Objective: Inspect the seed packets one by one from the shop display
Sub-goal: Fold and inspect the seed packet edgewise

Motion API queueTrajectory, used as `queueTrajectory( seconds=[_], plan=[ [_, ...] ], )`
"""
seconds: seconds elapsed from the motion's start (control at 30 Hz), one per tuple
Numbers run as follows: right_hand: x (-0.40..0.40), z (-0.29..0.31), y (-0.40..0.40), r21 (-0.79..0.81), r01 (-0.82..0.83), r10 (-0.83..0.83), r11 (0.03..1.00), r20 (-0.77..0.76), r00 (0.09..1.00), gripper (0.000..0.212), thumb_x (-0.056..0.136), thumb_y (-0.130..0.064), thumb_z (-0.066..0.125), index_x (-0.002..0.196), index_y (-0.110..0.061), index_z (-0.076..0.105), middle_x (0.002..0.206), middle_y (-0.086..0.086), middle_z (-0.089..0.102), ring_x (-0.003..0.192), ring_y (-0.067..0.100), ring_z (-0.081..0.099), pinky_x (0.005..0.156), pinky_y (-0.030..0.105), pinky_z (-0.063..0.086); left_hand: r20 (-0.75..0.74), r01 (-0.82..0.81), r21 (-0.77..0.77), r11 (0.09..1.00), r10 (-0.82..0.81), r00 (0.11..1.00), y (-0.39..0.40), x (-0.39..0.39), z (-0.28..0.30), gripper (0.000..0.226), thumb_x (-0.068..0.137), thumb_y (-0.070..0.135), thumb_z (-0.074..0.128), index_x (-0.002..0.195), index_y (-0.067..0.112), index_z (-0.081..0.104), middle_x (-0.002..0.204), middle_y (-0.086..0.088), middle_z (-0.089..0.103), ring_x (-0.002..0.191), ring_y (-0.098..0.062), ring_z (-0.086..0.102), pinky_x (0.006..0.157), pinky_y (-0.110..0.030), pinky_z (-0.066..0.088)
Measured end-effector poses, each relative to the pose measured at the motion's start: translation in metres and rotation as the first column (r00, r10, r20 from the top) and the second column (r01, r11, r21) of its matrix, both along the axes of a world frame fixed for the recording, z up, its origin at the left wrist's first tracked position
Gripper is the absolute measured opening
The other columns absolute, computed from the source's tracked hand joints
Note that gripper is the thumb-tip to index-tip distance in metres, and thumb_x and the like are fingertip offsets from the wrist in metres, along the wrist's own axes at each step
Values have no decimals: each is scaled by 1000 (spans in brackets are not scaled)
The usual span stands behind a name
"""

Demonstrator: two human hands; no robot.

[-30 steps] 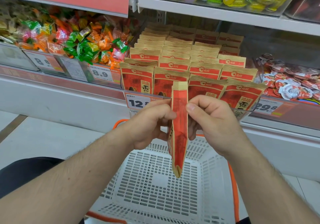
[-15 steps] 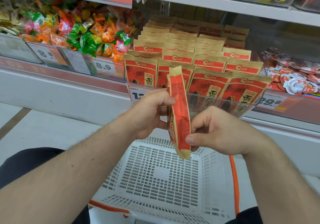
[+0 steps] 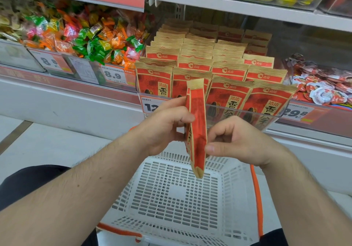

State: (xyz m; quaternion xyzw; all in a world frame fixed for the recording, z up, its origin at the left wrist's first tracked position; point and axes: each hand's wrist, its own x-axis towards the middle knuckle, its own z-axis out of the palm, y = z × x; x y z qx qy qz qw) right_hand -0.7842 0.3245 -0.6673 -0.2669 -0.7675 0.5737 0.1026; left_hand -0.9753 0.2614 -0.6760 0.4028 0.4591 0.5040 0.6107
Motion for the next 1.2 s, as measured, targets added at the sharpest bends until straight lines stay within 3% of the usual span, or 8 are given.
queueTrajectory(
  seconds=[0.17, 0.33, 0.53, 0.67, 0.77, 0.87, 1.03, 1.2],
  plan=[
    [1, -5, 5, -84, 154, -159, 984, -50, 986, 58, 58, -50, 85, 87, -8, 57, 85, 6, 70, 75, 23, 68, 69, 39, 55, 112, 74, 54, 996, -80, 991, -1, 0, -1, 66, 58, 23, 65, 122, 6, 63, 93, -6, 70, 92, -36, 64, 82, -54, 50],
    [-14, -12, -5, -70, 297, -301, 952, -58, 952, 75, 57, -57, 87, 117, -24, 55, 107, 3, 72, 86, 24, 73, 66, 36, 56, 236, 65, 39, 997, -72, 969, -2, 8, 3, 33, 77, 13, 59, 106, 6, 72, 101, -23, 69, 88, -38, 66, 78, -51, 57],
    [-19, -9, -8, 0, 475, -472, 880, -114, 874, 64, 49, -48, 83, 104, -25, 59, 94, -2, 76, 88, 19, 74, 82, 51, 58, 188, -29, -21, 999, 32, 982, -2, 13, 3, 34, 94, 38, 57, 112, 13, 72, 110, -16, 73, 99, -28, 72, 84, -43, 60],
    [-18, -7, -8, 74, 528, -513, 846, -157, 844, 44, 72, -52, 79, 100, -29, 54, 88, 1, 76, 81, 22, 73, 73, 53, 58, 127, -79, -10, 997, 80, 989, 0, 11, 3, 44, 85, 43, 46, 119, 21, 63, 116, -9, 73, 106, -26, 70, 86, -40, 60],
    [-16, -1, -8, 55, 556, -517, 829, -301, 801, 9, 91, -29, 65, 99, -25, 62, 76, -6, 74, 65, 8, 68, 55, 31, 54, 84, -4, 34, 999, 1, 996, -2, 8, 7, 41, 87, 42, 43, 120, 26, 61, 115, -1, 74, 107, -19, 70, 87, -37, 59],
    [-15, 2, -8, 65, 534, -475, 843, -376, 795, 16, 91, -4, 63, 93, -19, 66, 73, -17, 70, 61, -2, 61, 54, 12, 47, -2, -33, 87, 996, 33, 999, 1, 2, 5, 28, 95, 29, 46, 117, 24, 62, 111, 2, 75, 105, -18, 70, 85, -34, 58],
    [-9, -1, -6, 173, 469, -401, 866, -318, 859, 18, 75, -21, 73, 90, -30, 69, 87, 3, 70, 77, 39, 64, 63, 49, 58, -158, -62, 201, 978, 94, 983, 1, -9, 4, 29, 99, 1, 48, 104, 21, 68, 97, 9, 76, 95, -9, 70, 77, -23, 56],
    [-6, 2, -4, 247, 445, -366, 861, -309, 878, 22, 71, -18, 76, 79, -36, 67, 76, 13, 66, 70, 39, 63, 63, 57, 53, -246, -6, 250, 968, 69, 967, -3, -9, 6, 32, 98, -6, 47, 98, 18, 68, 86, 11, 75, 82, -5, 70, 70, -19, 54]
  ],
)
